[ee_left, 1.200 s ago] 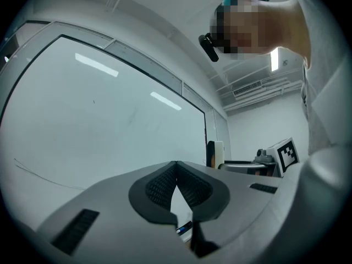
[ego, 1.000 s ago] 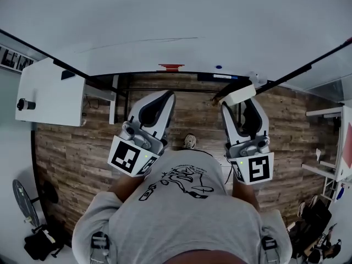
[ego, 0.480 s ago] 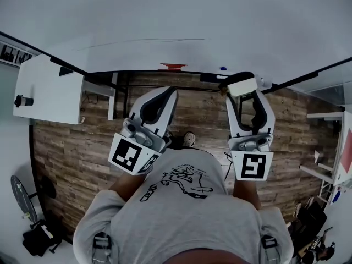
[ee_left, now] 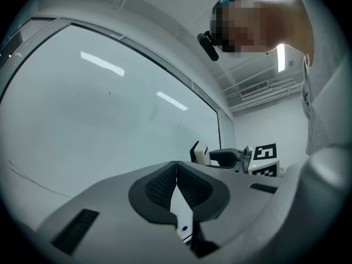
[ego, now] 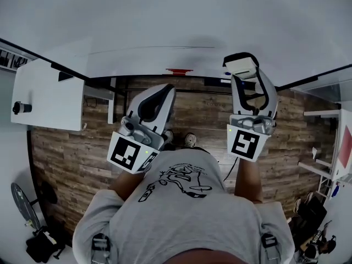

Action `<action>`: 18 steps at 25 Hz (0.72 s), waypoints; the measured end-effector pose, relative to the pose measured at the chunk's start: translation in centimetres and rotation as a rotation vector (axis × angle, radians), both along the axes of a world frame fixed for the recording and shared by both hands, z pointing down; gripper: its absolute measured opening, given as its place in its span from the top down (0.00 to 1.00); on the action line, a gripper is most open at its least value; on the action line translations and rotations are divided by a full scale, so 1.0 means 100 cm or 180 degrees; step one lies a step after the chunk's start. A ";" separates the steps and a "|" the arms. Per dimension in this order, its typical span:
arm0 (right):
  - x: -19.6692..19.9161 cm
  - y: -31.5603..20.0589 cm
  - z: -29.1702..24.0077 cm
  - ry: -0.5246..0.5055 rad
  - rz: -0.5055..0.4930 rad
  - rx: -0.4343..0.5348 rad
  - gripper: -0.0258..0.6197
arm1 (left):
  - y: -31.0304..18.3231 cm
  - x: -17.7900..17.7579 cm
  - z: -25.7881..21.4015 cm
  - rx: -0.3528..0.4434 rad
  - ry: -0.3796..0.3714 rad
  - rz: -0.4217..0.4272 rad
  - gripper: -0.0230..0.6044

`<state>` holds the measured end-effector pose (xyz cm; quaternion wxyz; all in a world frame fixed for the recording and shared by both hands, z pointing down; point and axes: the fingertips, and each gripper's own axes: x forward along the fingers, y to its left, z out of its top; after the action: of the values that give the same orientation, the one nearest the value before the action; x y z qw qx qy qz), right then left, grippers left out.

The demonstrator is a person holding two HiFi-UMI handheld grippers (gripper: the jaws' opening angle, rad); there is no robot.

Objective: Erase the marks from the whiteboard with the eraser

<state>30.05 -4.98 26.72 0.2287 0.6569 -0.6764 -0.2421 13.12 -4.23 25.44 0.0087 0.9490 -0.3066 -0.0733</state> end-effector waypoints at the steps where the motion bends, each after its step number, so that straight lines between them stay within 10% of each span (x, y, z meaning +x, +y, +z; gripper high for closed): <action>1: 0.001 -0.007 0.000 0.0082 0.0033 0.0005 0.61 | -0.003 -0.003 -0.001 0.0005 0.0000 0.0001 0.93; 18: 0.029 -0.098 0.025 0.0580 0.0364 0.0031 0.61 | -0.037 -0.031 0.026 -0.0252 -0.0024 -0.0017 0.93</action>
<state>32.94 -14.81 29.26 0.2995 0.6708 -0.6131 -0.2906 10.02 -7.91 28.07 0.0449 0.9474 -0.3118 -0.0575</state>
